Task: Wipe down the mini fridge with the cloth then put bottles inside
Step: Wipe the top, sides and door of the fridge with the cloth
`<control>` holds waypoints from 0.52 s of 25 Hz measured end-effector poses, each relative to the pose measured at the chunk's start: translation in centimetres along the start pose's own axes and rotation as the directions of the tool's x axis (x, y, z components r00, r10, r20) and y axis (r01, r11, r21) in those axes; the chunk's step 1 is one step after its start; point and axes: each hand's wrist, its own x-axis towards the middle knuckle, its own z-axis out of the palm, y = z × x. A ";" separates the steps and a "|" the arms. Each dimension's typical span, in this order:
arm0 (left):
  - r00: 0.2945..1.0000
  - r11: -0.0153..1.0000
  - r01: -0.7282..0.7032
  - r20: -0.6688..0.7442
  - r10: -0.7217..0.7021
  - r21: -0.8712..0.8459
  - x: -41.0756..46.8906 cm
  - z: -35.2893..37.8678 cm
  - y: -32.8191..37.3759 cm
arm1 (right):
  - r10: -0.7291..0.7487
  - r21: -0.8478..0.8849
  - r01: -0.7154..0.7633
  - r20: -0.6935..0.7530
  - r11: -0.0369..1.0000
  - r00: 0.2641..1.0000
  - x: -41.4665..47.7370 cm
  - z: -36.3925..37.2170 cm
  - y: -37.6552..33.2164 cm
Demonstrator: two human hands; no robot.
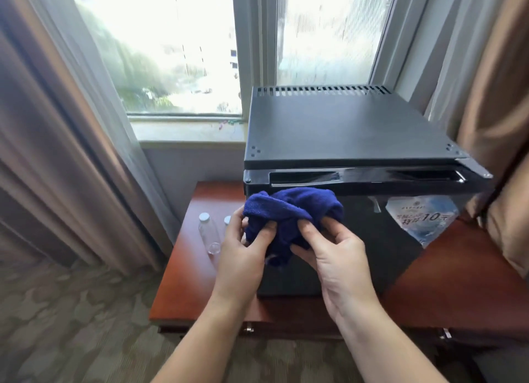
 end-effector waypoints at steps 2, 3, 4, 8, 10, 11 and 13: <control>0.995 0.996 0.070 0.071 -0.066 -0.062 -0.8 -0.7 0.4 | -0.017 -0.024 0.017 0.036 1.000 0.999 -1.0 -0.1 0.6; 0.989 0.990 0.107 0.110 -0.097 -0.093 -1.3 -1.3 0.3 | -0.029 -0.077 0.033 0.045 0.997 0.999 -1.6 0.0 1.2; 0.984 0.984 0.136 0.134 -0.120 -0.112 -1.9 -2.0 0.2 | -0.041 -0.158 0.049 0.053 0.986 0.998 -2.1 0.2 1.8; 0.978 0.981 0.178 0.127 -0.167 -0.080 -3.4 -4.5 0.0 | -0.099 -0.393 0.162 0.175 0.905 0.980 -5.1 2.0 3.6; 0.992 0.998 0.049 0.110 -0.054 0.047 -3.2 -5.3 0.4 | -0.196 -0.435 0.261 0.190 0.861 0.962 -6.0 3.3 3.8; 0.992 0.989 -0.071 0.112 0.056 0.128 -2.6 -5.3 1.1 | -0.248 -0.428 0.297 0.166 0.853 0.954 -5.9 3.7 3.5; 0.958 0.924 -0.278 0.148 0.247 0.261 -1.0 -4.9 2.6 | -0.322 -0.402 0.338 0.108 0.851 0.940 -5.0 4.4 2.4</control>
